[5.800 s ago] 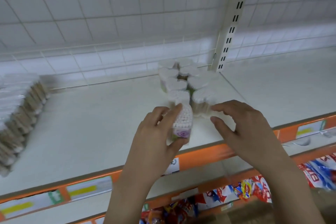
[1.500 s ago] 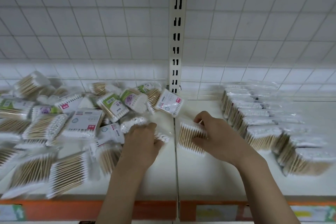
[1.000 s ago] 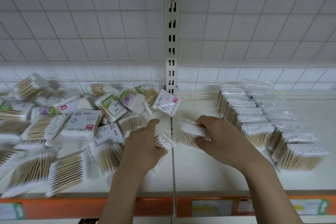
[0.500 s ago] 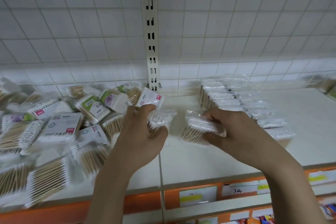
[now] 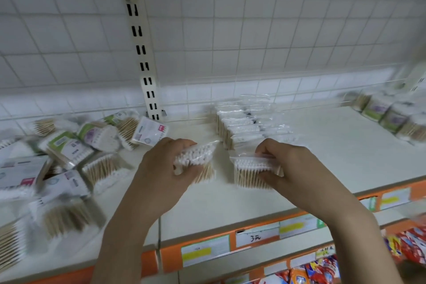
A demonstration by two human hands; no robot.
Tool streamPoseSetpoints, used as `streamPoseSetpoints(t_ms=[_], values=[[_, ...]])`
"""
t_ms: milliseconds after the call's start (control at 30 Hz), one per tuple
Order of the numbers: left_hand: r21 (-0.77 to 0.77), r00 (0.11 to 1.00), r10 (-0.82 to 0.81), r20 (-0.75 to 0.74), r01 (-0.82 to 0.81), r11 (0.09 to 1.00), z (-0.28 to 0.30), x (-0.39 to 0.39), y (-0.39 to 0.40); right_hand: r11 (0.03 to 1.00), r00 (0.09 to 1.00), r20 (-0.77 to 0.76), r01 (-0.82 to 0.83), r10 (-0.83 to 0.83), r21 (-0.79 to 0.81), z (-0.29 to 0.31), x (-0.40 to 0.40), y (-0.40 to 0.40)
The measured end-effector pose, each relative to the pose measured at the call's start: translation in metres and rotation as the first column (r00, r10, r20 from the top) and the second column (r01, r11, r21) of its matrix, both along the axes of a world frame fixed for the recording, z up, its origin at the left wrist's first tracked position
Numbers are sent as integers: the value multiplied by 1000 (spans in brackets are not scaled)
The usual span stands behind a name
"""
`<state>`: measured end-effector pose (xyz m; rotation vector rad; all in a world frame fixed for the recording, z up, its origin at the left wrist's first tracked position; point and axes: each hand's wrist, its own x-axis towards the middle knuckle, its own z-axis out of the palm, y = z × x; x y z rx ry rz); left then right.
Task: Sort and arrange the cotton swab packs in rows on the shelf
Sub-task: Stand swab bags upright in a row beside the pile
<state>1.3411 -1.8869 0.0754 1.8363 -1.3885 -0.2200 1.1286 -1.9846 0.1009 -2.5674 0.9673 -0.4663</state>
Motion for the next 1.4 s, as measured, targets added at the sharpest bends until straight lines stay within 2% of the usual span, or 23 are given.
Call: streamPoseSetpoints(t_ms=[267,433,600,700,867,1000,1100,1233,1400], values=[[86,998,57,-26,-55,995,-4,-24,-5,989,994,-80,-87,78,-118,-22,-3,-30],[107,994,106,14,-106,989,-7,-30,-6,964,995,-96,-33,8,-263,-31,-3,-43],[119,993,116,12,-117,986,-9,-36,-6,962,995,-96,-30,4,-272,-34,0,-51],[126,992,124,5,-123,984,-10,-38,-7,966,999,-46,-13,2,-258,-36,1,-57],[115,998,53,-19,-50,992,-9,-42,-10,979,999,17,30,-27,-201,-39,2,-62],[140,995,-46,-89,58,988,-8,-52,-17,984,999,-18,28,-31,-178,-38,-2,-63],[150,984,-142,-107,157,976,-9,-64,-22,989,999,36,23,-18,-143,-33,-9,-62],[143,986,-163,-42,167,976,-11,-81,-34,989,994,98,54,-40,-141,-25,-21,-63],[132,971,-141,195,117,984,-13,-97,-47,987,989,121,96,-80,-132,-22,-36,-64]])
